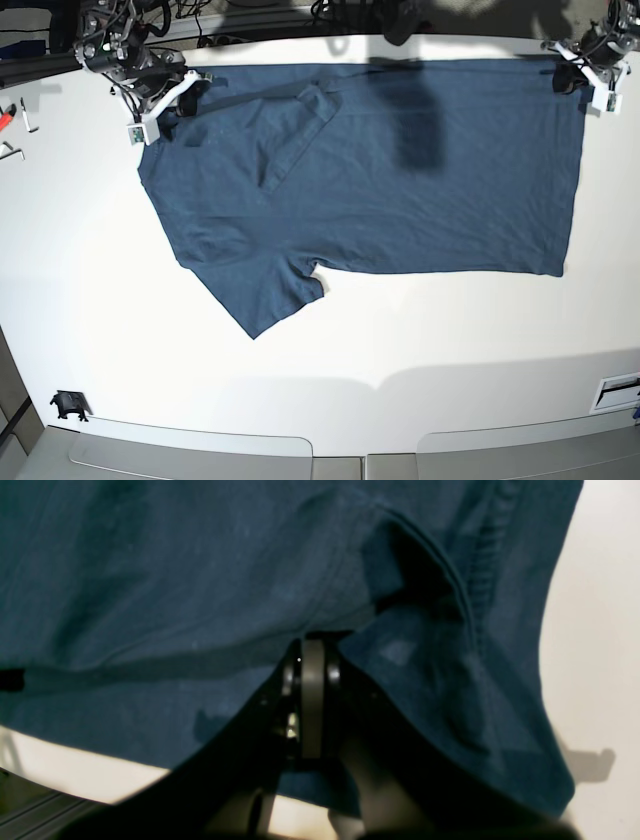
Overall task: Fold the T-shirt properly
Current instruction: 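Hold the collar edge with both grippers and pull it taut, then move the right gripper along the side edge and grasp it near the hem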
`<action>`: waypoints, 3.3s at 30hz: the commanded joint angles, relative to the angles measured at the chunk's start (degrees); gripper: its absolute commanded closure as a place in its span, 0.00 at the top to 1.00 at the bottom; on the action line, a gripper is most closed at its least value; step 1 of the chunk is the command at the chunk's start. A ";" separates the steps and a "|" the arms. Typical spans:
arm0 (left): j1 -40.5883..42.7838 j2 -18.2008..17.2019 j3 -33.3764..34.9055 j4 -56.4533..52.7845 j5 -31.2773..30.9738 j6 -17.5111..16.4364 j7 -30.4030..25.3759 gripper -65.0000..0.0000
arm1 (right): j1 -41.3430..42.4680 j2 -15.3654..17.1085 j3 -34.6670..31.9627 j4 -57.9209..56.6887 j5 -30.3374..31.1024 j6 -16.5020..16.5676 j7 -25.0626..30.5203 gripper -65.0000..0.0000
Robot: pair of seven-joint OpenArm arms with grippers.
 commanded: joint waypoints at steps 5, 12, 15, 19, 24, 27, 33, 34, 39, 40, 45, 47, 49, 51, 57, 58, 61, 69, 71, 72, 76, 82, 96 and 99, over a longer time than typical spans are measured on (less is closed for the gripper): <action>1.73 -0.74 -0.13 0.04 2.03 0.50 2.99 0.00 | -0.15 0.46 0.13 0.46 -0.94 -0.39 -1.73 0.00; 1.75 -0.72 -0.13 0.09 2.05 0.50 3.28 0.00 | -0.33 0.46 0.15 0.46 -0.94 -0.39 -5.88 0.00; 1.77 -0.72 -0.13 0.09 2.03 0.50 3.54 0.00 | -0.35 0.46 0.15 0.46 -0.94 -0.39 -7.41 0.00; 1.92 -0.72 -0.13 0.09 2.01 0.50 3.54 0.00 | -0.98 0.48 0.15 0.48 -0.94 -0.39 -8.52 0.00; 3.67 -0.72 -0.35 0.11 -1.55 0.48 3.50 0.00 | -2.75 0.48 0.15 0.59 -0.96 -0.42 -8.44 0.00; 3.78 -0.57 -0.37 0.09 -1.55 0.48 3.32 0.00 | -2.89 0.46 0.15 0.59 -0.94 -0.42 -8.41 0.00; 3.15 -0.59 -0.46 0.26 -1.60 0.48 1.77 0.00 | -2.84 0.48 0.15 1.03 -0.94 -0.42 -8.20 0.00; 3.15 -0.59 -0.57 0.46 -1.60 0.48 1.14 0.00 | -2.86 0.46 0.15 1.44 -0.94 -0.42 -8.48 0.00; 3.17 -0.22 -3.19 3.48 -1.64 0.48 -0.02 0.00 | -2.86 0.46 0.15 5.22 -0.94 -0.44 -8.76 0.00; 3.17 -0.04 -4.15 4.39 -1.66 0.48 -0.02 0.00 | -2.86 0.46 0.15 6.25 -0.96 -0.44 -8.76 0.00; 3.17 0.07 -9.20 8.26 -5.25 0.48 -0.02 0.00 | -2.84 0.46 0.15 12.04 -0.96 -0.44 -8.63 0.00; 3.17 0.04 -11.10 9.22 -7.17 0.48 -0.02 0.00 | -2.84 0.46 0.15 14.19 -0.96 -0.44 -8.24 0.00; 3.17 0.04 -12.68 9.81 -8.55 0.46 -0.02 0.00 | -2.84 0.48 0.15 16.04 -0.98 -0.44 -7.54 0.00; 3.15 0.04 -13.73 9.92 -9.40 0.46 -0.04 0.00 | -2.80 0.48 0.15 17.62 -0.98 -0.44 -5.99 0.00; 3.17 0.07 -13.97 9.92 -9.64 0.46 -0.48 0.00 | -1.09 0.44 0.15 20.87 -1.36 -2.25 5.22 0.00; 3.17 0.07 -13.97 9.92 -9.64 0.44 -0.46 0.00 | -0.07 0.31 0.15 20.98 -1.38 -2.69 6.23 0.00; 3.17 0.07 -13.97 9.92 -9.64 0.31 -0.87 0.11 | 3.96 -0.02 0.13 20.96 -1.38 -2.82 7.15 0.08; 3.15 0.07 -13.97 9.92 -9.62 0.31 -1.75 0.22 | 10.93 -0.02 0.09 20.55 -3.72 -4.15 11.82 0.57; 3.17 0.07 -13.97 9.92 -9.60 0.28 -1.73 0.22 | 12.57 0.02 0.09 19.34 -7.52 -4.15 13.29 0.57; 3.17 0.07 -13.97 9.90 -9.60 0.28 -1.73 0.22 | 13.51 0.04 0.09 18.12 -9.05 -4.17 13.90 0.57; 3.17 0.07 -13.97 9.90 -9.60 0.28 -1.75 0.22 | 18.08 0.90 0.09 9.90 -10.38 -4.28 14.23 0.57; 3.17 0.07 -13.94 9.90 -9.62 0.31 -1.75 0.22 | 27.74 3.89 0.09 -9.90 -6.40 -2.99 14.19 0.57; 3.17 0.09 -13.94 9.90 -9.62 0.28 -2.14 0.22 | 43.89 7.26 0.09 -39.12 3.87 3.93 6.08 0.57; 3.15 0.09 -13.94 9.90 -9.62 0.31 -2.16 0.22 | 43.76 7.26 0.09 -39.32 6.56 4.76 1.95 0.57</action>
